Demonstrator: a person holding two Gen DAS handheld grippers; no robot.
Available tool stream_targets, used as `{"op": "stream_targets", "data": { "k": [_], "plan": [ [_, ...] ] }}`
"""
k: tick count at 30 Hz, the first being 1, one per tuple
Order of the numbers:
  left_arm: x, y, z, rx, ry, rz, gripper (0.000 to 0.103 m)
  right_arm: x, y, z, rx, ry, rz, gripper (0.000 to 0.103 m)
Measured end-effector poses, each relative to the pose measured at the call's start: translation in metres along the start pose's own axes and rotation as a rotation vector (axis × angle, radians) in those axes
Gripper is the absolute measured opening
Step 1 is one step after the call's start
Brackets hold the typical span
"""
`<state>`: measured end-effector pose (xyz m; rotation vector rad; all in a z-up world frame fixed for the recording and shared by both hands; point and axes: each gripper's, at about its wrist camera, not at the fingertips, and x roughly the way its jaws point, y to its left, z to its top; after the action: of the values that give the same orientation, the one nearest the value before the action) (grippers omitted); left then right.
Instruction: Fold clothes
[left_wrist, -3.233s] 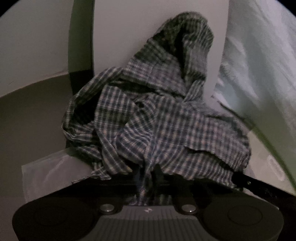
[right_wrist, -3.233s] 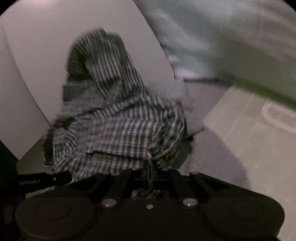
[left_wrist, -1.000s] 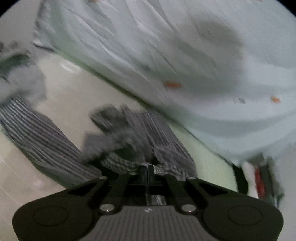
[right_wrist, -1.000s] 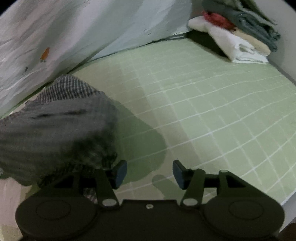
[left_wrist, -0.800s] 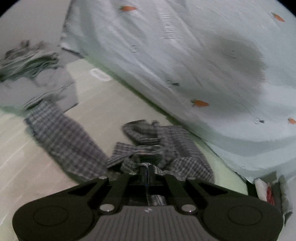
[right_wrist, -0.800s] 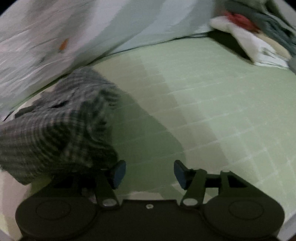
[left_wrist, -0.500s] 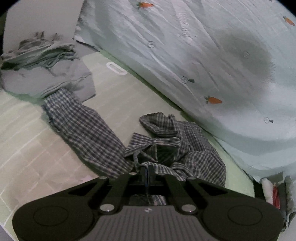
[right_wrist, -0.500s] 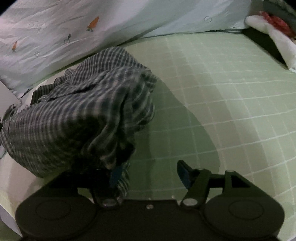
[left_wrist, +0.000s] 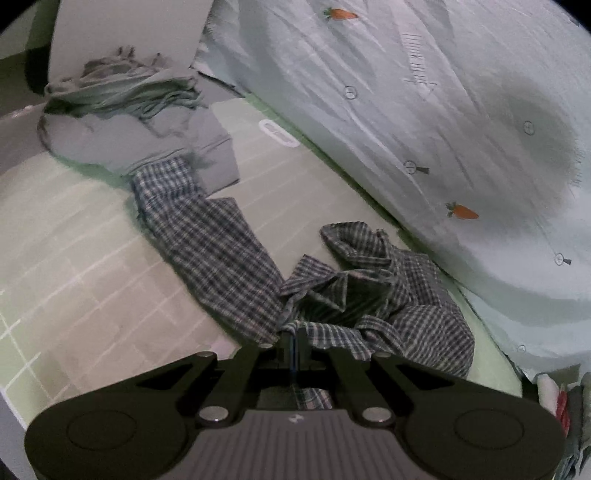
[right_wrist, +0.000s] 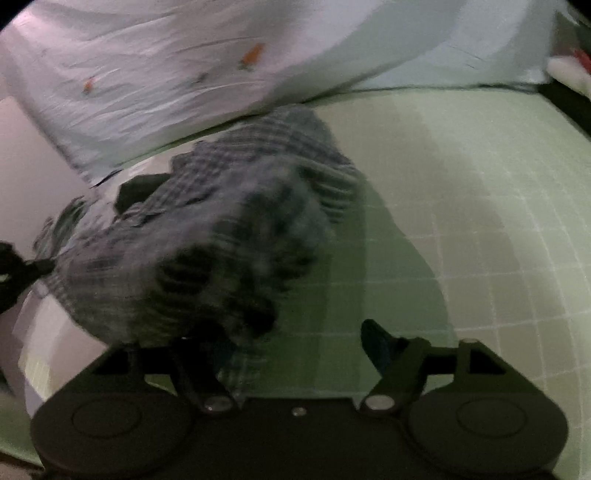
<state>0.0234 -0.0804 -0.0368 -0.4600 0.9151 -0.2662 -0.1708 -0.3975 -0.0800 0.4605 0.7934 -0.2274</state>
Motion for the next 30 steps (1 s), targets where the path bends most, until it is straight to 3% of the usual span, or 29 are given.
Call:
{"op": "stream_targets", "data": {
  "k": [2,8,9,11,12,13,15,21,26,30],
  "plan": [
    [-0.001,0.000,-0.003,-0.002,0.003,0.000,0.000,-0.002,0.004,-0.001,-0.021,-0.011,0.038,0.080],
    [-0.004,-0.001,-0.012,0.010,0.007,0.005,0.000,0.007,-0.006,0.000,-0.008,0.001,-0.020,0.075],
    [-0.005,-0.002,-0.014,0.012,0.008,0.005,0.000,0.006,-0.009,0.001,0.007,-0.003,-0.007,0.068],
    [-0.006,-0.002,-0.017,0.016,0.011,0.005,0.000,0.005,-0.014,0.001,0.033,-0.008,0.016,0.044],
    [-0.006,-0.003,-0.019,0.016,0.014,0.004,0.000,0.005,-0.016,0.002,0.044,-0.009,0.026,0.026],
    [-0.006,-0.003,-0.021,0.015,0.017,0.002,0.000,0.005,-0.018,0.002,0.055,-0.011,0.036,0.017],
    [-0.007,-0.005,-0.025,0.019,0.019,-0.002,0.000,0.003,-0.020,0.003,0.081,-0.036,0.040,0.010],
    [-0.035,-0.026,-0.024,0.067,-0.003,-0.086,0.000,-0.046,-0.042,0.020,0.120,-0.224,-0.084,0.004],
    [-0.079,-0.063,-0.026,0.188,-0.064,-0.216,0.000,-0.128,-0.086,0.040,0.240,-0.432,-0.179,0.003],
    [-0.110,-0.091,-0.025,0.238,-0.104,-0.333,0.000,-0.180,-0.084,0.062,0.136,-0.556,-0.235,0.003]
  ]
}}
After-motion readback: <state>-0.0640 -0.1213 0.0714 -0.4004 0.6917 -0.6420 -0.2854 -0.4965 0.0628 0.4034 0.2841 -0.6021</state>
